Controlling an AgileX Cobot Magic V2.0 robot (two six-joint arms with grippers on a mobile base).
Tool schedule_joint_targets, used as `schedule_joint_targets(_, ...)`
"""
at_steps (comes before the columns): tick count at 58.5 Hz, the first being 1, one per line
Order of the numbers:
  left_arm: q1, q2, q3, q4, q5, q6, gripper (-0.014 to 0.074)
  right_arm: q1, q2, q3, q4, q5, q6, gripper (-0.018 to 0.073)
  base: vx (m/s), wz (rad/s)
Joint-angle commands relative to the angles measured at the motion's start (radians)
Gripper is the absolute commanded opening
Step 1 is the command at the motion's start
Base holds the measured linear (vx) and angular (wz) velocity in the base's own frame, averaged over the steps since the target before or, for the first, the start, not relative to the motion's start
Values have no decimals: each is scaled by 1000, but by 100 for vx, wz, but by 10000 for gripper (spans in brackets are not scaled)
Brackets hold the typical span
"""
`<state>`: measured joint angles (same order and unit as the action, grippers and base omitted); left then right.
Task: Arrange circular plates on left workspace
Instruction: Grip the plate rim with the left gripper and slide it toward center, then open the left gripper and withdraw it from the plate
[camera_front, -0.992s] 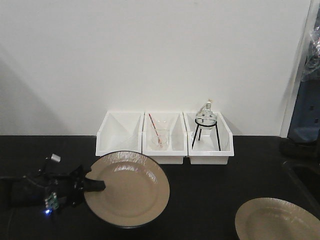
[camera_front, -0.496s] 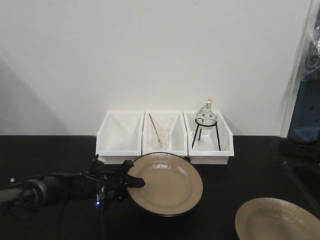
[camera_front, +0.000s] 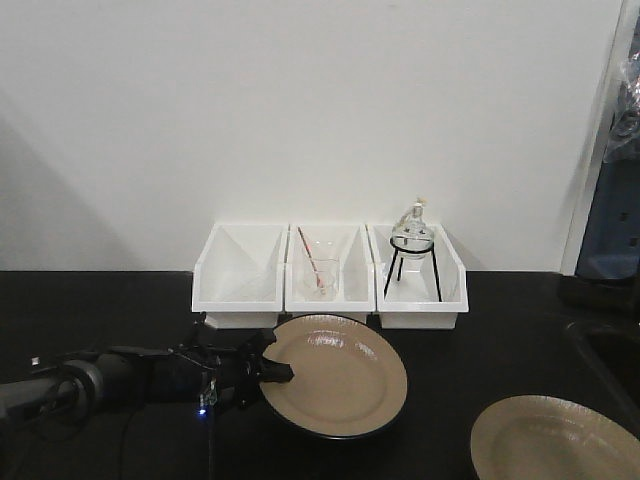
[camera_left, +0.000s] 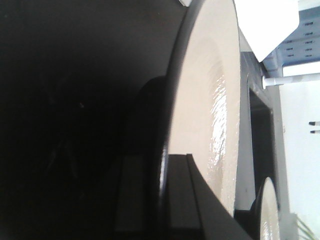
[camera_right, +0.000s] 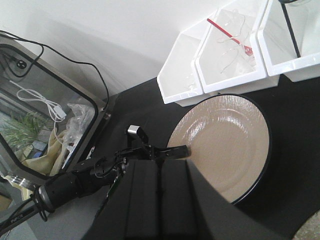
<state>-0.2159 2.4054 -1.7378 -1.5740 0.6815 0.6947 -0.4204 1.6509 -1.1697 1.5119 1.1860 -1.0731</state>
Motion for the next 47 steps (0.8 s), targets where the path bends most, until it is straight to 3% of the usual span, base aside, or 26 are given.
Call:
schedule_joint_targets(1,-2,-79,-36,-27,50,19,113,-3,-47,-31,89,79,-9,-1,0,0)
schedule_joint_targets(11,-2,-81,-36,18,50,51,321,-3,-47,-31,89,79,-9,-1,0,0)
schedule_joint_targets(22,-2,-81,-36,107,17,160,489,-3,-47,-31,88,87,-9,-1,0,0)
schedule_joint_targets(35,9,-105,-36,181,-56,176,512,-3,-47,-31,87,87,-9,-1,0,0)
schedule_joint_targets(47,43,-154,-36,265,-24,173,512,-3,-47,-31,87,86,-12,-1,0,0)
